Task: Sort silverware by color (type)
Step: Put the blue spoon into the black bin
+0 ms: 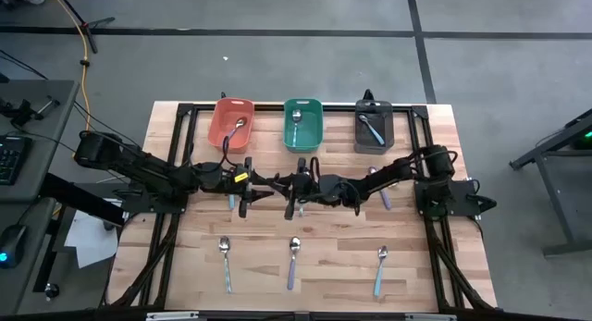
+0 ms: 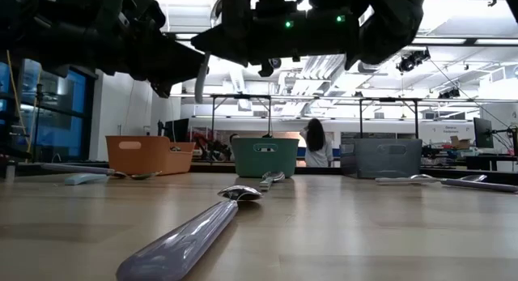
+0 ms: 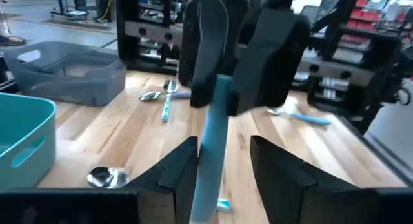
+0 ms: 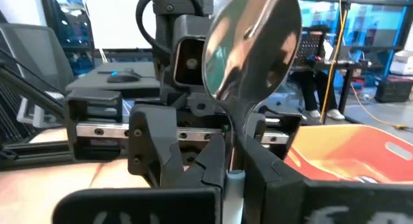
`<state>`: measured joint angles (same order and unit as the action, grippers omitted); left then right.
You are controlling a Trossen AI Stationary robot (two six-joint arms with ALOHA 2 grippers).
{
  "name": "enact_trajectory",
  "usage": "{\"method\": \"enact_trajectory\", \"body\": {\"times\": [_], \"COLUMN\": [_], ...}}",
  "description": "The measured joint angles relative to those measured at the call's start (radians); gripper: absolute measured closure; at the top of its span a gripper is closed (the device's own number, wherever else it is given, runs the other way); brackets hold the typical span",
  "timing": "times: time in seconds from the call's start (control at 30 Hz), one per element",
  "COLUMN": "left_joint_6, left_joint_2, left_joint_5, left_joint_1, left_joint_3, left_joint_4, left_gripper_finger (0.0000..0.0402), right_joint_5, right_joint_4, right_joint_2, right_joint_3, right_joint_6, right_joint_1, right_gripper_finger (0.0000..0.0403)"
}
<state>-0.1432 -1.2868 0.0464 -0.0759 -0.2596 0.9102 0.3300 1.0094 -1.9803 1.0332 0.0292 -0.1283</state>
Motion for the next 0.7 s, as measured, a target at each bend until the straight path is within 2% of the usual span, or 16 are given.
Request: {"method": "enact_trajectory", "body": {"times": [0.27, 0.5, 0.7], "left_joint_6": [0.041, 0.045, 0.059], "left_joint_2": [0.0, 0.0, 0.0], "left_joint_5": [0.029, 0.034, 0.037], "left_joint_1": [-0.002, -0.001, -0.001], "left_joint_3": [0.0, 0.0, 0.0], "left_joint_4": [-0.035, -0.033, -0.037], "left_gripper_finger": [0.0262, 0.0261, 0.0261], "right_joint_5": [0.01, 0.13, 0.15], "right_joint_4": [-0.244, -0.589, -0.925], "right_joint_2": [0.143, 0.359, 0.525], "right_joint_3": [0.0, 0.0, 0.0], "right_joint_6": [-0.002, -0.004, -0.105], "right_joint_1": [0.029, 0.064, 0.143], "right_gripper_finger": [0.04, 0.0401, 0.0401]}}
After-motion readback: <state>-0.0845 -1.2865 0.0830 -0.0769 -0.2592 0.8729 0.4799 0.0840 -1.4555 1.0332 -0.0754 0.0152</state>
